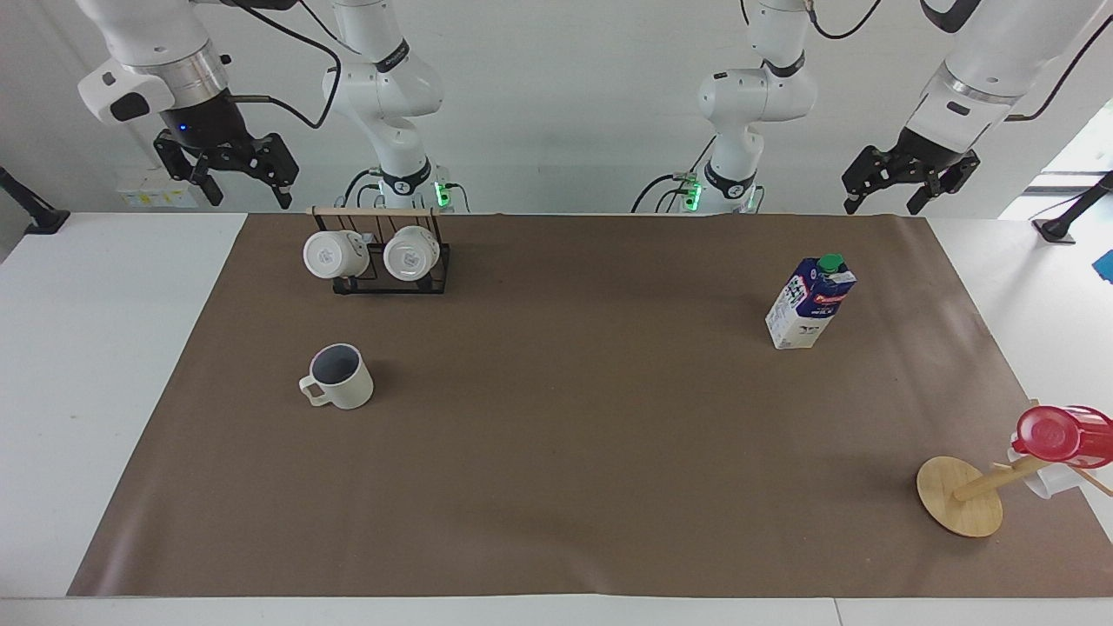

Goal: Place cup and milk on table

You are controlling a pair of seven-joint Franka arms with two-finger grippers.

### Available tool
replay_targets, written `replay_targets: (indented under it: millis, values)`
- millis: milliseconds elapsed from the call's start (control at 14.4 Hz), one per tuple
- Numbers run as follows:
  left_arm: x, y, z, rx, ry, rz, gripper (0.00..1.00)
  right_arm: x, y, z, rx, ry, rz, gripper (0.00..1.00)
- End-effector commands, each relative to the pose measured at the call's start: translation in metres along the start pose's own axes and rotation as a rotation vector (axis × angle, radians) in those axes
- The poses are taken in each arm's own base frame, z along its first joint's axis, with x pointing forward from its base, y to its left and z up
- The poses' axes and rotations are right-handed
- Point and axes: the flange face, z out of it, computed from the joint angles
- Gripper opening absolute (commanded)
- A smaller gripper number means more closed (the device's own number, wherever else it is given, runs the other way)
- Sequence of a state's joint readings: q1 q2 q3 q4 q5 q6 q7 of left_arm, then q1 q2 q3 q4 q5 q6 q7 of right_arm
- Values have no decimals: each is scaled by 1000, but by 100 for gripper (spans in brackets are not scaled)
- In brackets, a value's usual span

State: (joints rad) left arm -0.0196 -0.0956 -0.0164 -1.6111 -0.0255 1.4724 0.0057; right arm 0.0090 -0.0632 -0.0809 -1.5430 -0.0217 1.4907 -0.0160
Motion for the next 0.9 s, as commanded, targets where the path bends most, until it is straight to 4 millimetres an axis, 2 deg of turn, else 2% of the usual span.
replay_targets:
  millis: [0, 625, 833]
  values:
    - [-3, 0, -5, 0, 0, -9, 100, -5, 1, -1, 6, 9, 19, 100]
    - [-3, -1, -5, 0, 0, -11, 100, -6, 1, -1, 6, 8, 16, 100]
    - [-3, -2, -5, 0, 0, -12, 100, -6, 1, 8, 8, -9, 11, 100]
